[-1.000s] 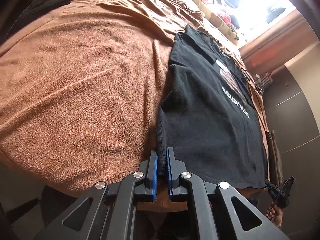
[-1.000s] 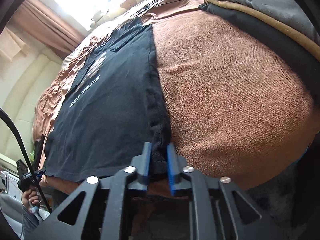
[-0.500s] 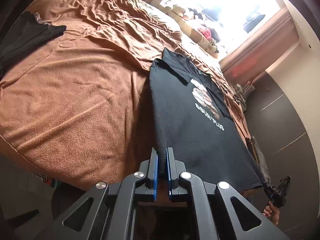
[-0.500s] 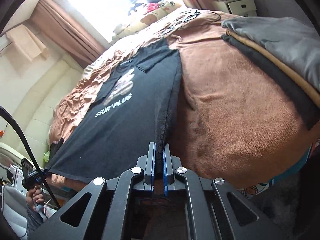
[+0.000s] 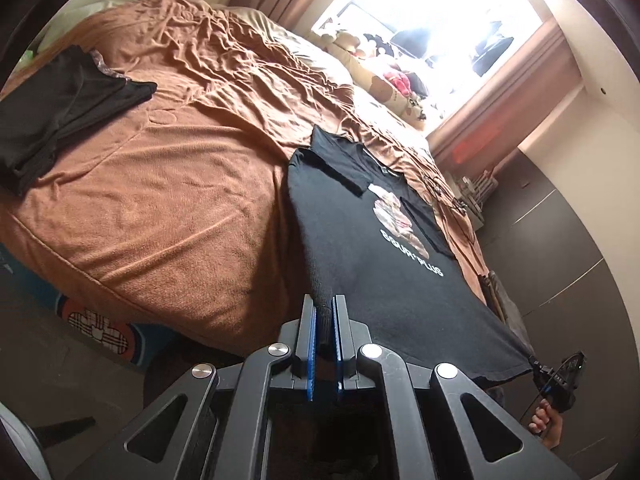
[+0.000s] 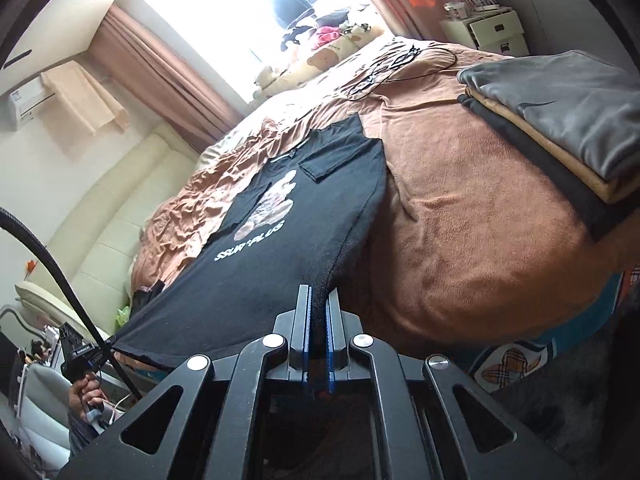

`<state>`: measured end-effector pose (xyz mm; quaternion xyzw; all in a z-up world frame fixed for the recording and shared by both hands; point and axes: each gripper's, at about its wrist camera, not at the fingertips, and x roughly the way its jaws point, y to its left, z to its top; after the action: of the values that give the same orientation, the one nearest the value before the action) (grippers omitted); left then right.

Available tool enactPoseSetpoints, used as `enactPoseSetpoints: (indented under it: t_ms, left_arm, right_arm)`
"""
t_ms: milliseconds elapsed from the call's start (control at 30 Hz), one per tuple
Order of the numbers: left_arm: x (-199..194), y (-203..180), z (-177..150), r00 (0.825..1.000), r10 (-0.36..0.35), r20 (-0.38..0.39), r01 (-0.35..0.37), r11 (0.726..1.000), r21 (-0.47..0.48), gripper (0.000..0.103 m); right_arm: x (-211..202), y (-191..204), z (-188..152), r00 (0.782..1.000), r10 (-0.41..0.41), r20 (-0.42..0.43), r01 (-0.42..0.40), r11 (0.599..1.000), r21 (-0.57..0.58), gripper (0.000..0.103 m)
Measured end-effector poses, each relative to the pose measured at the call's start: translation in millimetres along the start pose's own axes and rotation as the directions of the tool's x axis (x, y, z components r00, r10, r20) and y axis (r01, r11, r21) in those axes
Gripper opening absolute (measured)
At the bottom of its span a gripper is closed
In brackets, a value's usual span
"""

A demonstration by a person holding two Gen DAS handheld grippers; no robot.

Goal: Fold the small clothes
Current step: 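Lift the hem with both grippers and fold it over toward the collar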

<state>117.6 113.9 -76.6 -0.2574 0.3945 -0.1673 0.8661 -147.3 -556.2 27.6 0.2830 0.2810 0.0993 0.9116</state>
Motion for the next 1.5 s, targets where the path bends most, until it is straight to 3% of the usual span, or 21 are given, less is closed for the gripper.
enactPoseSetpoints:
  t_ms: [467,833,1133,1500]
  left_arm:
    - [-76,-28,-26,0.996,-0.010,0.089,0.004,0.997,0.073,0.007]
    - [-120,-55,-29,0.981,-0.068,0.184,0.044,0.990,0.132,0.007]
    - [-104,-45,-12,0.980,-0.074,0.184,0.057,0.994,0.096,0.007]
    - [-53,-34,36,0.988,-0.040,0.148,0.035,0.999,0.038,0.007]
  right_arm:
    - [-50,4,-22,0.995,0.068,0.070,-0.064,0.996,-0.054,0.002]
    - [-72,3,-22,0.986,0.099,0.136,-0.088,0.993,-0.084,0.002]
    - [-53,6,-7,0.987,0.093,0.134,-0.080,0.992,-0.100,0.002]
    - [2,15,48,0.994,0.052,0.095,-0.042,0.994,-0.100,0.002]
